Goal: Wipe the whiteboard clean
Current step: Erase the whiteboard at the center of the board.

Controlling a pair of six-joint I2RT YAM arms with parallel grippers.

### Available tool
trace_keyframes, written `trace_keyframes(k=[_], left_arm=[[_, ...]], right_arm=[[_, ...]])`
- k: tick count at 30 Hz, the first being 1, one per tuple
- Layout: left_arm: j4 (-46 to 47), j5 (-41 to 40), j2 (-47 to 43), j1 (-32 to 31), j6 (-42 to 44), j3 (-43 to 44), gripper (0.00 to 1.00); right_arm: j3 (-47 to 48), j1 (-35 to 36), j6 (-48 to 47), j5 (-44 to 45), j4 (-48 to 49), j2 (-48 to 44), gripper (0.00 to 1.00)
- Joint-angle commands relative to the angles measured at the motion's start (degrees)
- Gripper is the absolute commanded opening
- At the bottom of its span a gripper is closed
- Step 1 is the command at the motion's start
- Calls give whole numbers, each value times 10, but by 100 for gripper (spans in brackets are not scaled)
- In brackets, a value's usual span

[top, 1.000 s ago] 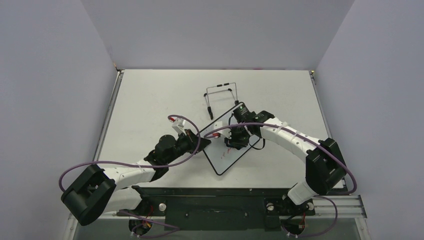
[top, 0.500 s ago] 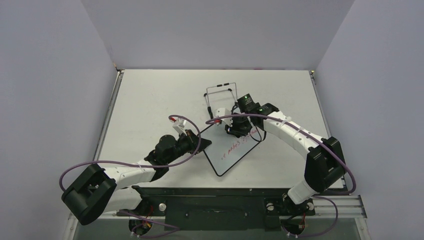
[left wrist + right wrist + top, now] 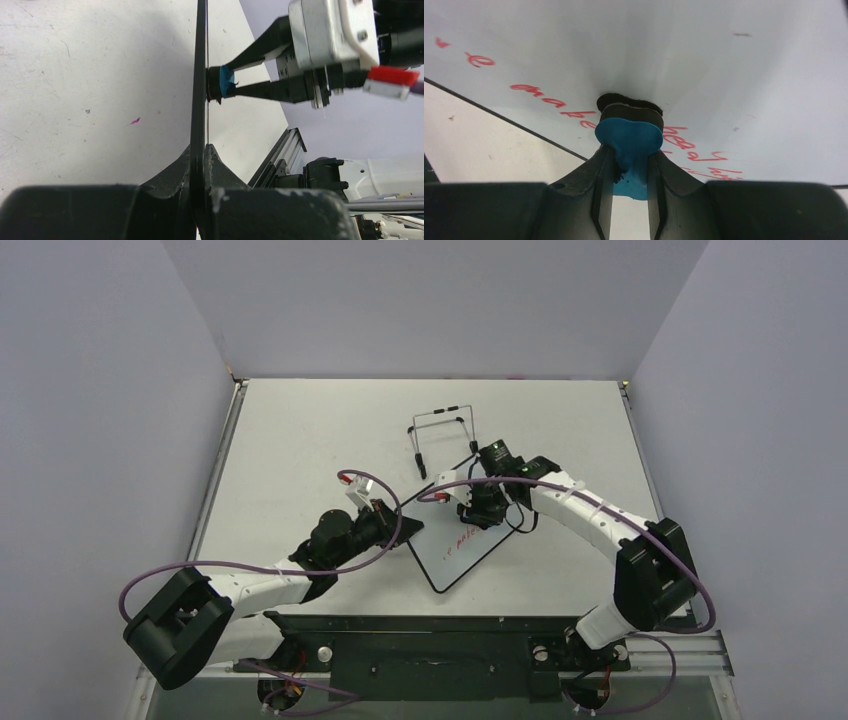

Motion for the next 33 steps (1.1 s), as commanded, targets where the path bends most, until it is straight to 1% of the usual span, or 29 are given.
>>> trace_keyframes(k=[1,3,6,8,11,13,17,20,24,25,28,30,33], left_arm=[[117,40,-8,-6,-12,34,0],[118,41,-4,-6,-13,35,0],[118,42,0,-7,-13,36,0],[117,43,-1,-7,-13,36,0],[116,43,-4,-7,-12,37,0],[112,44,-8,-7,-10,37,0],[106,44,-16,-7,-7,38,0],[105,45,-15,-7,-5,40,0],[104,46,-12,-7,-5,42,0],[103,46,-12,-7,-5,42,0],[100,46,-13,-7,-5,43,0],[100,47,-13,-7,-4,44,0],[100,49,-12,-7,-4,45,0]], right_arm=[[65,-13,11,7,16,19,0],[91,-6,20,5,16,31,0],[103,17,20,9,11,40,0],[90,46,15,8,5,37,0],[62,64,5,4,-4,29,0],[37,62,1,2,-6,20,0],[6,25,-7,1,-7,9,0],[25,-13,-12,6,-12,21,0],[86,-30,-11,15,-14,57,0],[107,-30,-8,14,-15,66,0],[131,-24,3,1,-16,75,0],[126,-13,5,-5,-18,70,0],[78,16,-4,-11,-21,50,0]])
